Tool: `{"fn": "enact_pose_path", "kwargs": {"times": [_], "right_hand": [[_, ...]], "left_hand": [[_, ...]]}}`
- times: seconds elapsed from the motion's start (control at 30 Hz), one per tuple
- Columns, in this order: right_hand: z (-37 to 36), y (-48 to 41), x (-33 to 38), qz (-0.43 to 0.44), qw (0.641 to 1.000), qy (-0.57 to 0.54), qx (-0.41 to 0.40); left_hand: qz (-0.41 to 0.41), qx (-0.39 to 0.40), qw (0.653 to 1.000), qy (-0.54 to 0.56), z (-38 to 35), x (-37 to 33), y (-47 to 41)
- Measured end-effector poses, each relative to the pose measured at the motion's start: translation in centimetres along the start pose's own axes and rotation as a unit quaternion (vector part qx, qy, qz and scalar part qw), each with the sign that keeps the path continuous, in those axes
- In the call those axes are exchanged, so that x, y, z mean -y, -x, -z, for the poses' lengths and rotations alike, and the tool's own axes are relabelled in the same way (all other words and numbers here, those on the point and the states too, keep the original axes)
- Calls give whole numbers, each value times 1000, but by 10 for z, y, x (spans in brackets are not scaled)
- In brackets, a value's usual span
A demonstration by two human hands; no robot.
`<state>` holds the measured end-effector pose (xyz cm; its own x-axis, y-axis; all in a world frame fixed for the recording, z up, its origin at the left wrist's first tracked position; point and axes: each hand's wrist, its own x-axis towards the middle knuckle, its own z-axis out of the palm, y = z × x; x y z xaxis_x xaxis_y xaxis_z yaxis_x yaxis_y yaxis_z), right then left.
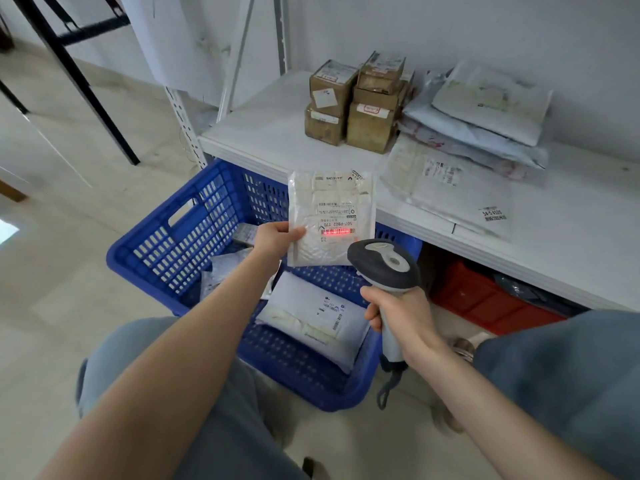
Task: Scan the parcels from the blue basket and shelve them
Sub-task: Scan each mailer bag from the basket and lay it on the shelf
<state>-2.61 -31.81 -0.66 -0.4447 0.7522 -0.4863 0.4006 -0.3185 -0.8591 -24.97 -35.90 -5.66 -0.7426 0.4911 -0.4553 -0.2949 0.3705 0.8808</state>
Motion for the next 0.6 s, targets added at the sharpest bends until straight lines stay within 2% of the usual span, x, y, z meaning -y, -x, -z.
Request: {"fn": "enact_pose_path", "kwargs": {"times": [0.6], "right_hand": [[-2, 2, 2, -8, 1000, -7, 1]], "left_hand": [[3, -3, 1000, 7, -4, -3, 6]]}}
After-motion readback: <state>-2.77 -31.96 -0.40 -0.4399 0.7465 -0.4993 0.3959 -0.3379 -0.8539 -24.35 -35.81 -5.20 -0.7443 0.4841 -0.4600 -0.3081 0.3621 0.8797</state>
